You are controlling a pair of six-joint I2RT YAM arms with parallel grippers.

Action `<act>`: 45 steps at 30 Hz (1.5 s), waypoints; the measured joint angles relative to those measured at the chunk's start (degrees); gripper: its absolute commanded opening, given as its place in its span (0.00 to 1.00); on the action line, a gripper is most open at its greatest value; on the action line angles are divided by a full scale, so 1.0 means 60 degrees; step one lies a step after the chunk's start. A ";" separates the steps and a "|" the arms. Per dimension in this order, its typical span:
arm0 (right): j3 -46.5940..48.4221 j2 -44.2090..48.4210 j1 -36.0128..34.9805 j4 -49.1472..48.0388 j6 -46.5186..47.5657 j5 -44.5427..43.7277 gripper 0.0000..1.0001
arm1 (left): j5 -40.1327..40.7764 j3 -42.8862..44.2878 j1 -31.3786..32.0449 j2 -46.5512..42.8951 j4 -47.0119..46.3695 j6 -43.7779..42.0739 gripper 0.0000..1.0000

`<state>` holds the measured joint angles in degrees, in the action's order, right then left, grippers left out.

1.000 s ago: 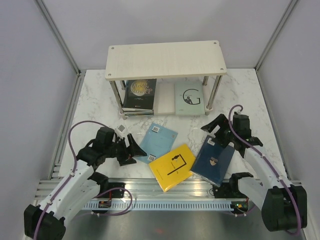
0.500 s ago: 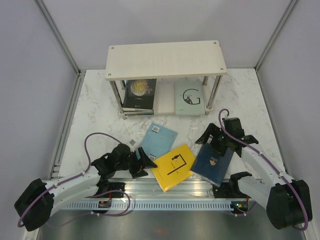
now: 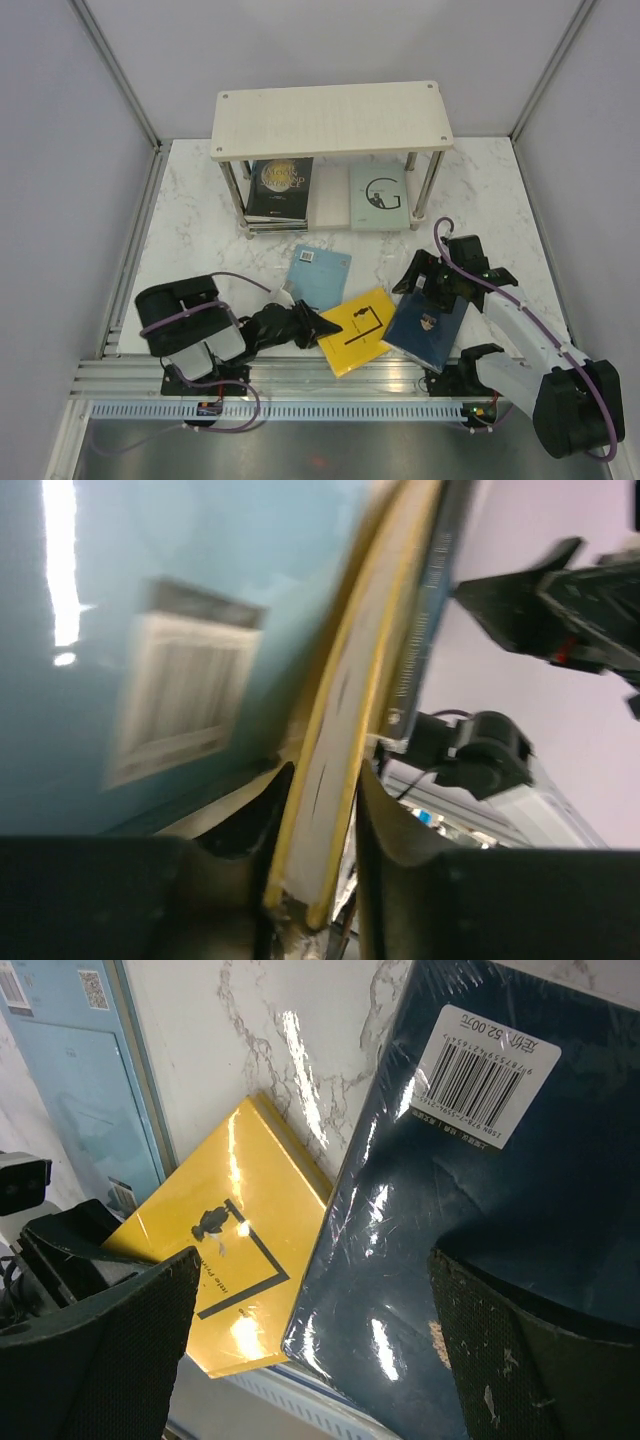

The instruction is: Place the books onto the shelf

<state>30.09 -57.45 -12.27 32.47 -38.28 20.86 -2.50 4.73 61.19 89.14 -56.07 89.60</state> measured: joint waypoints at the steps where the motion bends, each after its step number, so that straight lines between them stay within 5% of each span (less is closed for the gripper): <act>1: 0.0015 0.0018 0.0000 0.0026 0.0033 -0.0004 0.98 | 0.0007 -0.0051 0.0066 0.0597 -0.1049 0.0131 0.16; 3: 0.0058 0.0142 0.0000 0.0117 0.0098 -0.0025 0.98 | 0.0029 -0.0051 0.0135 0.1504 -0.2805 0.0240 0.04; 6: 0.0062 0.0419 0.0000 0.0379 0.0215 -0.0193 0.98 | 0.0047 -0.0066 0.0197 0.2310 -0.3923 0.0306 0.02; 13: 0.0251 0.0565 0.0000 0.0878 0.0437 -0.0091 0.98 | -0.0102 -0.0200 0.0182 0.1373 -0.3544 0.0317 0.02; 16: 0.0543 0.0423 0.0000 0.0976 0.0539 0.0280 0.98 | -0.0189 -0.0364 0.0124 -0.0900 -0.1297 0.0248 0.02; 21: 0.1355 0.0178 -0.0011 0.0940 0.0794 0.0856 0.98 | 0.0153 0.0608 0.0022 -0.6943 0.6663 -0.1395 0.02; 25: 0.1861 0.0113 -0.0047 0.0652 0.0947 0.1545 0.98 | 0.0025 0.2947 -0.1162 -0.8280 1.0947 -0.3697 0.02; 29: 0.2208 0.0066 -0.0084 0.0124 0.0954 0.2521 0.98 | -0.1209 0.4801 -0.2466 -0.7803 1.2455 -0.5686 0.02; 33: 0.2688 -0.0051 -0.0248 -0.0430 0.1005 0.3304 0.98 | -0.3122 0.5982 -0.2568 -0.6794 1.3347 -0.7191 0.02; 45: 0.2703 -0.0390 -0.0408 -0.1687 0.1035 0.4991 0.98 | -0.6645 0.7756 -0.2656 -0.6244 1.3566 -0.8269 0.02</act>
<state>46.30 -59.79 -14.72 22.35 -32.08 50.81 -42.37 51.27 45.25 51.68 25.32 39.99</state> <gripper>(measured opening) 0.982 0.220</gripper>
